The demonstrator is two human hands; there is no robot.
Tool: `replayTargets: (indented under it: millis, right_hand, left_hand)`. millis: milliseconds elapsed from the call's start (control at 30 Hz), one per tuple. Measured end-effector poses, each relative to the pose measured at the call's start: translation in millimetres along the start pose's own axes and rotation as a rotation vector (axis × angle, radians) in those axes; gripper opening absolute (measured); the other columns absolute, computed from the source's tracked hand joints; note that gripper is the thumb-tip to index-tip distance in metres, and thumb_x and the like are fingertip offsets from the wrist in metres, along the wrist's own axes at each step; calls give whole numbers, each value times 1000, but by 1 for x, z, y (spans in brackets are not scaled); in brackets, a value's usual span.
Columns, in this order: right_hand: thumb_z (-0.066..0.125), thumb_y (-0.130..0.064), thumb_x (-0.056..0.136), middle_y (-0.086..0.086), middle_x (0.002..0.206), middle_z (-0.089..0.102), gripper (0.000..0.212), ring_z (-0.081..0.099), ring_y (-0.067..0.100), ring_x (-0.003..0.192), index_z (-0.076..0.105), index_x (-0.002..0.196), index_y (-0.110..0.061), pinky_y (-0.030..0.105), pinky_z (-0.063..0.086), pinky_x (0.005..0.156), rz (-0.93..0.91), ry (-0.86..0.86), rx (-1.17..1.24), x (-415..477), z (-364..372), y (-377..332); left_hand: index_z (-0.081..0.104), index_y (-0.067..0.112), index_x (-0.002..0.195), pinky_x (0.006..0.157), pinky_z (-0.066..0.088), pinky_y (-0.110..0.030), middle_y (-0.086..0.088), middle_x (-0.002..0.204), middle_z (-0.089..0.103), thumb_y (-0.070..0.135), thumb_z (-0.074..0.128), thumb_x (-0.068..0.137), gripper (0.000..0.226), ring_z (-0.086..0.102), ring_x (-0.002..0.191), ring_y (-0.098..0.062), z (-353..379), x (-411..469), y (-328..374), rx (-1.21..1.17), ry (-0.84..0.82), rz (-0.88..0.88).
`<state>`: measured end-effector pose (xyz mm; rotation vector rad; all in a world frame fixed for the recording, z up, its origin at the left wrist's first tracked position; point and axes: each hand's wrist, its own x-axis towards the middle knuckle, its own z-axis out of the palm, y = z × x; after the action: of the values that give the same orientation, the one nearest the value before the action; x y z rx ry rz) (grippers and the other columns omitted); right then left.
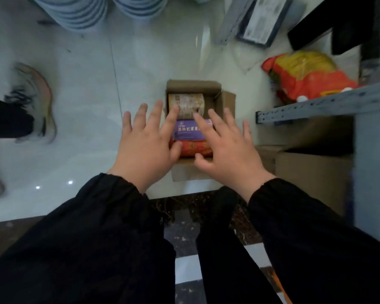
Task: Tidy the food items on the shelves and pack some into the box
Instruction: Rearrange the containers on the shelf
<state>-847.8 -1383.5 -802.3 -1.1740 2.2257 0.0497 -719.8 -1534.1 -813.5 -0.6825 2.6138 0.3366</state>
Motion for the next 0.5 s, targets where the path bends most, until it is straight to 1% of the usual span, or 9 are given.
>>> replayTargets:
  millis: [67, 133, 233, 300, 367, 433, 500]
  right_hand:
    - [52, -55, 94, 5, 174, 14, 84, 3, 34, 161, 13, 166, -35, 63, 3, 125, -13, 40, 23, -32, -62, -24]
    - [55, -53, 94, 7, 172, 20, 80, 7, 34, 160, 22, 165, -34, 62, 6, 125, -37, 60, 52, -72, -124, -49]
    - [58, -48, 94, 7, 168, 33, 74, 17, 35, 158, 33, 161, -32, 62, 13, 125, -81, 115, 94, -137, -208, -85]
    - [59, -47, 93, 7, 167, 35, 73, 19, 35, 158, 36, 161, -31, 62, 15, 125, -109, 160, 110, -181, -257, -107]
    - [60, -47, 94, 8, 169, 29, 76, 14, 34, 159, 31, 162, -32, 59, 14, 126, -126, 171, 130, -218, -304, -127]
    - [58, -50, 95, 7, 173, 19, 81, 6, 32, 161, 20, 165, -34, 56, 10, 128, -151, 168, 107, -247, -350, -146]
    - [57, -50, 94, 7, 174, 13, 86, 3, 31, 161, 11, 166, -34, 54, 10, 129, -176, 187, 73, -274, -395, -164]
  left_hand:
    - [27, 21, 163, 118, 21, -67, -18, 163, 38, 58, 28, 94, 79, 32, 148, -47, -70, -31, -1, -9, 42, 6]
    - [32, 21, 162, 118, 23, -67, -17, 157, 46, 62, 24, 91, 83, 38, 144, -47, -143, -69, 0, -10, 53, -11]
    - [33, 23, 161, 119, 21, -66, -13, 157, 48, 65, 21, 87, 86, 37, 145, -43, -244, -134, 4, 5, 81, -33]
    - [34, 23, 161, 120, 25, -63, -11, 155, 49, 66, 21, 86, 87, 39, 145, -41, -304, -175, 9, -12, 111, -44]
    - [38, 20, 160, 119, 32, -55, -10, 152, 54, 65, 25, 87, 87, 43, 141, -38, -359, -210, 15, -58, 166, -49]
    - [37, 20, 160, 119, 33, -48, -8, 152, 53, 64, 31, 88, 85, 44, 141, -34, -412, -240, 24, -99, 202, -61]
    - [36, 20, 161, 118, 33, -45, -5, 153, 53, 62, 39, 94, 79, 44, 141, -31, -459, -263, 33, -106, 258, -49]
